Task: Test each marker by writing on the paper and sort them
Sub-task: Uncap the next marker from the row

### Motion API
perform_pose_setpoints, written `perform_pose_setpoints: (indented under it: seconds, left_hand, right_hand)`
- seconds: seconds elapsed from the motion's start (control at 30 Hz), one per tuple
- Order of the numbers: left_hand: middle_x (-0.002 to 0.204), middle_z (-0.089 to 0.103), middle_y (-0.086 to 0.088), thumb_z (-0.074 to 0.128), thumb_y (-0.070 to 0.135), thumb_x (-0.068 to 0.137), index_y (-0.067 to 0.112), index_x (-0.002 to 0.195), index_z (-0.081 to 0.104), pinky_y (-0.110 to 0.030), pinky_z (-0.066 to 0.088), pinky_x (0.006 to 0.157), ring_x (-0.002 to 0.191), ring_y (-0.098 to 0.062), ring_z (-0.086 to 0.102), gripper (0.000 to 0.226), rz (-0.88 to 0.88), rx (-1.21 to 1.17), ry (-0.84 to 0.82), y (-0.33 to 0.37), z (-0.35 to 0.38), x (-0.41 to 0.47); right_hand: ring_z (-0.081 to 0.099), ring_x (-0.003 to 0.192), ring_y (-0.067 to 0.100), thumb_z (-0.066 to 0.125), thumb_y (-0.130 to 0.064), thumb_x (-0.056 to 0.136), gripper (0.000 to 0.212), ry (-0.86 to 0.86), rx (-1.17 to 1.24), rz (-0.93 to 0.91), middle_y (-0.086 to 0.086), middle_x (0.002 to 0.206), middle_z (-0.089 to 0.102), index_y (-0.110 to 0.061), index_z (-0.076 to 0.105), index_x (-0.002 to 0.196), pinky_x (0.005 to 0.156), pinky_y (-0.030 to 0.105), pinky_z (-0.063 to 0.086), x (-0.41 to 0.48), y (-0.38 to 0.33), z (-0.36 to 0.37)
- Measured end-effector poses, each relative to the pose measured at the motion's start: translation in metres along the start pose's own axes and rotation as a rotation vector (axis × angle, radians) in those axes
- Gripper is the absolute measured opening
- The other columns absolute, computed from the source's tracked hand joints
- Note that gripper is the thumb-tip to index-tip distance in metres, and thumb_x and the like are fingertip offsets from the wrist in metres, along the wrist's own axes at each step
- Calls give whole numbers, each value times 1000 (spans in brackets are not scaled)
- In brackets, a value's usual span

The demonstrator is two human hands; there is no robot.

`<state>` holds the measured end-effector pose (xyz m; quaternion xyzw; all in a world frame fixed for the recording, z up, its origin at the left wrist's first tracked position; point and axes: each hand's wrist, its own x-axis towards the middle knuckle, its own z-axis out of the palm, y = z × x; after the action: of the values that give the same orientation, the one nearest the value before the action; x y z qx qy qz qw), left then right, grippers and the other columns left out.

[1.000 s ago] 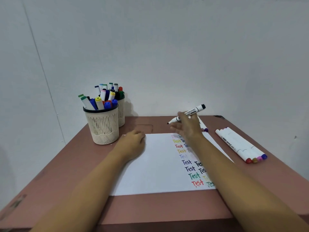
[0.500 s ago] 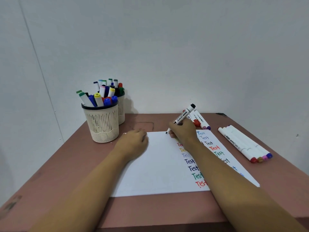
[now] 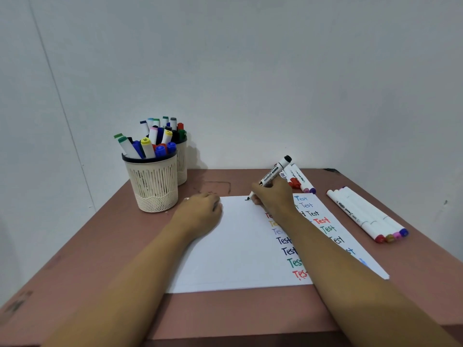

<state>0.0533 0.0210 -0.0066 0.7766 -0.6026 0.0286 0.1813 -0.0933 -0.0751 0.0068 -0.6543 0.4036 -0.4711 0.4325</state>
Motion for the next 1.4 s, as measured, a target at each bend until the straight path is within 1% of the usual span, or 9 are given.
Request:
perform_pose_setpoints:
  seconds: [0.3,0.43,0.53,0.67,0.8,0.93,1.1,1.27,1.4]
  left_hand:
    - [123,58,-4,36,29,97,14,116,58,-37,40,97,113,-25,51,32,-3,-5,4,0,0,0]
    - [122,58,-4,36,29,97,14,116,58,-37,40,96,113,-25,51,32,-2,-6,0,0,0,1]
    - [124,58,-5,36,29,97,14,118,57,-37,39,97,114,-25,51,33,-5,-1,-3,0,0,0]
    - [125,57,-4,36,29,97,15,119,57,-37,39,98,115,-25,50,33,-4,4,-8,0,-1,0]
    - [126,56,-4,36,28,98,14,119,57,-37,39,97,115,-25,50,33,-3,2,-6,1,-1,0]
    - [125,57,-4,36,28,98,15,118,57,-36,39,97,114,-24,51,33,-4,-9,-2,1,-2,-1]
    - [124,57,-4,36,29,97,15,118,58,-38,39,98,114,-25,51,33,-6,-12,-6,1,-1,-1]
    - [126,57,-4,36,29,98,15,120,57,-37,38,99,116,-24,50,33,-8,-14,-4,0,-1,0]
    - [127,56,-4,36,29,98,16,120,57,-37,38,99,116,-24,50,34,-5,-13,-8,0,-1,0]
  right_hand:
    - [47,42,15,57,-4,78,7,-52,-27,-9,19,64,55,-4,51,76,36,14,33,0,-1,0]
    - [51,37,6,58,-6,78,19,22,26,43,22,71,61,9,56,90,38,15,39,4,3,0]
    - [50,39,9,59,-7,77,24,17,-37,26,24,71,61,12,55,91,36,15,35,4,4,1]
    - [49,46,15,59,-11,76,26,38,-81,28,16,67,59,10,55,90,36,15,32,6,6,3]
    - [52,48,17,59,-7,77,21,8,-42,23,24,73,61,9,54,90,37,15,36,5,5,1]
    - [47,46,17,59,-10,77,11,3,-74,18,18,68,56,-6,49,79,35,15,32,5,4,1]
    - [50,52,17,59,-17,74,26,99,-78,33,25,84,66,4,54,89,42,18,38,10,10,2]
    - [53,53,16,60,-15,75,25,69,-75,33,23,86,67,1,55,94,39,17,37,11,11,2]
    - [51,52,17,61,-16,74,19,62,-77,29,22,81,64,-4,52,87,39,17,36,12,12,2]
